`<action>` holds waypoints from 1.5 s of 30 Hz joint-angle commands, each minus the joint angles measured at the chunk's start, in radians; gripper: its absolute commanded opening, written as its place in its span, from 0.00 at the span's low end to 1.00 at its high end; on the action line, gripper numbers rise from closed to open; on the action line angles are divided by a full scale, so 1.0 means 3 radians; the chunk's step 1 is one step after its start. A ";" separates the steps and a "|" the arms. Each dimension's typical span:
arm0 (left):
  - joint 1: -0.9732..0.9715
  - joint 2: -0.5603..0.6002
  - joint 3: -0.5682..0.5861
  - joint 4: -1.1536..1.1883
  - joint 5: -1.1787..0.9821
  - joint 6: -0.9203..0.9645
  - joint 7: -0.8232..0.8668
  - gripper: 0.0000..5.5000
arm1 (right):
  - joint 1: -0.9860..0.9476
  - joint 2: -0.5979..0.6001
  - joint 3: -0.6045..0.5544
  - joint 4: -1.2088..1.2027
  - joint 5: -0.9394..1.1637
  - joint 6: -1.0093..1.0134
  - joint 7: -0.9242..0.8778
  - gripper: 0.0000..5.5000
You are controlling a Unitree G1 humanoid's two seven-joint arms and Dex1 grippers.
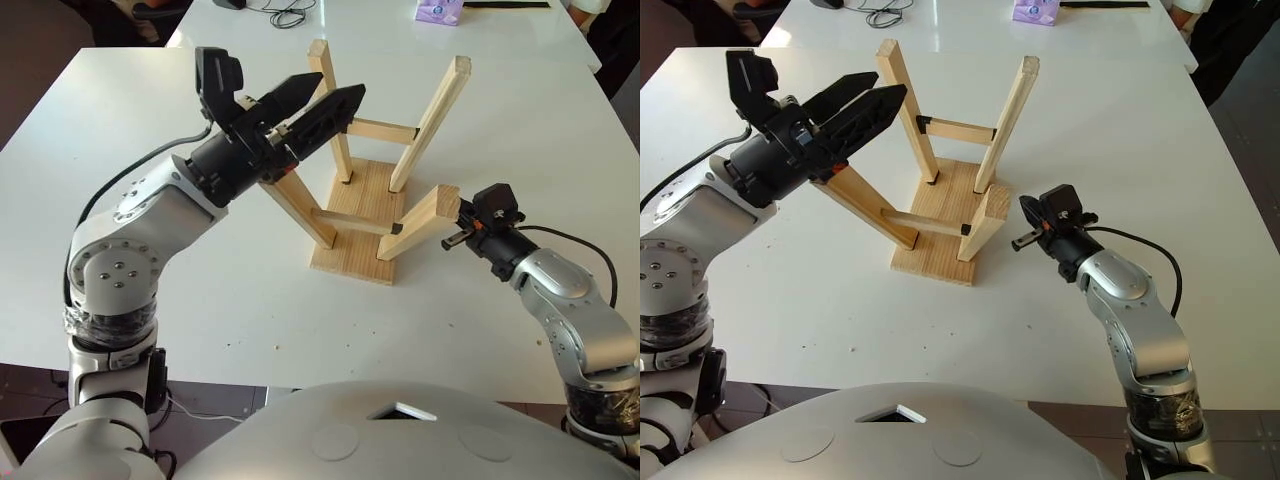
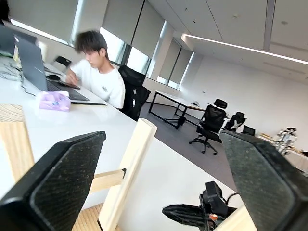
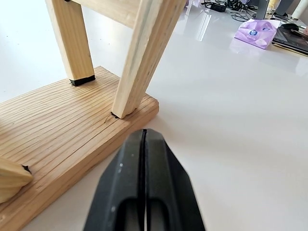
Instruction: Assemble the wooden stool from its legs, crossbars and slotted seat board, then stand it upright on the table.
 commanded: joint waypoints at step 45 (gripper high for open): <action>0.0850 0.0864 -0.0847 0.0457 0.2689 -0.0013 -0.2577 0.81 | -0.1020 0.0254 0.1003 0.1770 -0.0973 -0.0791 0.0587 0.88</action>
